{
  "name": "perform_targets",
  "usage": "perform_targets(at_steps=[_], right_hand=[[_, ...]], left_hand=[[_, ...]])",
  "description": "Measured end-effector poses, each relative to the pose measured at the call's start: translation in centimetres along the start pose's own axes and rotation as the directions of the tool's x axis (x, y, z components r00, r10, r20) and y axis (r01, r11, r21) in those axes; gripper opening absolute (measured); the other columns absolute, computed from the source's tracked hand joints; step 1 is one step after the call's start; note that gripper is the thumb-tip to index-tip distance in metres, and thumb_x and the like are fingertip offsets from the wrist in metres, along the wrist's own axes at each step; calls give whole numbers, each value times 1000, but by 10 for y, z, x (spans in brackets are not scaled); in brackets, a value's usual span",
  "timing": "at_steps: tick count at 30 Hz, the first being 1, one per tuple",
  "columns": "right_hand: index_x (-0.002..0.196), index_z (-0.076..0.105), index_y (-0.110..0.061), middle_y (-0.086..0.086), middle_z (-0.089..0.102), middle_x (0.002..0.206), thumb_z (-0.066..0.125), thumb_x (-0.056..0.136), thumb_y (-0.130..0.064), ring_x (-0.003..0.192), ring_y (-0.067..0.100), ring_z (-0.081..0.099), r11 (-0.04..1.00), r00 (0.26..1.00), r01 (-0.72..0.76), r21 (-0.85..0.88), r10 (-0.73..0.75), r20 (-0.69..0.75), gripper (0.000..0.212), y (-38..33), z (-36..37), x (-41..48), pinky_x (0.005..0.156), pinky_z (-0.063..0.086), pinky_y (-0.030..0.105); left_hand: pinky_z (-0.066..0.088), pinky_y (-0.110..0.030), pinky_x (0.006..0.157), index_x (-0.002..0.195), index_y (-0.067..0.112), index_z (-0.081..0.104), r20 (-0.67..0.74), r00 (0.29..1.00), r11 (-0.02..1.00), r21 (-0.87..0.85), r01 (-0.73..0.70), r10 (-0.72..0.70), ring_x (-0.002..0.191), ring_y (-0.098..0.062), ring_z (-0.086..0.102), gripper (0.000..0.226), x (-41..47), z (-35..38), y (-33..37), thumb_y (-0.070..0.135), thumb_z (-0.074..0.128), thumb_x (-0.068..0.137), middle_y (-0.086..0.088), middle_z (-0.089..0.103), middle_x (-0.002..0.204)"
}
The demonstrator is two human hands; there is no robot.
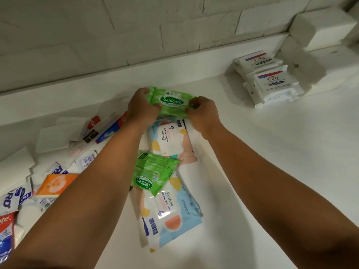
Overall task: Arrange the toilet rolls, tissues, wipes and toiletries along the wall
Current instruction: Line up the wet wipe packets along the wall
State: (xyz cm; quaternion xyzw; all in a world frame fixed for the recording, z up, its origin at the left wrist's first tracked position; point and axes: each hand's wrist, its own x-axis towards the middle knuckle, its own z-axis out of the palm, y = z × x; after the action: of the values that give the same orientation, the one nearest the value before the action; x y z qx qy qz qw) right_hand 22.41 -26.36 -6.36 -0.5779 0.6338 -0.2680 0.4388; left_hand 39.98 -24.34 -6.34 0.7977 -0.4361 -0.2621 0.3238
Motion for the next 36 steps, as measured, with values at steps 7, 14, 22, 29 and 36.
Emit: perform_targets(at_steps=[7,14,22,29,36], right_hand=[[127,62,-14,3,62,125,58,85,-3,101,20,63,998,989,69,-4,-69,-131,43,14,-33,14,88,54,29],[121,61,-5,10,57,128,47,89,1,108,27,58,919,953,193,-345,-259,-156,35,40,-61,38,89,41,23],[121,58,-1,18,50,137,47,81,4,117,40,48,794,941,235,-561,-329,-71,42,60,-70,62,102,42,43],[146,34,1,21,24,157,47,90,-5,146,38,20,734,954,275,-621,-286,84,58,65,-75,76,118,25,43],[152,23,-3,19,14,161,44,93,-9,149,35,12,728,962,270,-630,-233,142,63,62,-79,87,122,17,41]], left_hand=[[54,-36,93,116,9,69,132,991,1000,9,-9,8,100,-25,69,33,-12,25,29,19,76,85,-7,73,111],[61,-44,83,92,4,74,245,967,995,-55,89,-73,80,-29,75,12,9,66,46,13,77,84,-16,75,89],[63,-41,78,94,0,75,242,967,993,-69,95,-76,77,-28,75,20,25,101,67,10,82,79,-17,75,87],[63,-41,74,96,-2,74,179,980,995,-31,93,-86,72,-28,75,24,41,115,71,11,83,78,-16,75,84],[62,-42,75,88,1,74,75,997,990,138,-10,0,77,-32,74,34,48,120,69,29,82,70,-17,74,83]])
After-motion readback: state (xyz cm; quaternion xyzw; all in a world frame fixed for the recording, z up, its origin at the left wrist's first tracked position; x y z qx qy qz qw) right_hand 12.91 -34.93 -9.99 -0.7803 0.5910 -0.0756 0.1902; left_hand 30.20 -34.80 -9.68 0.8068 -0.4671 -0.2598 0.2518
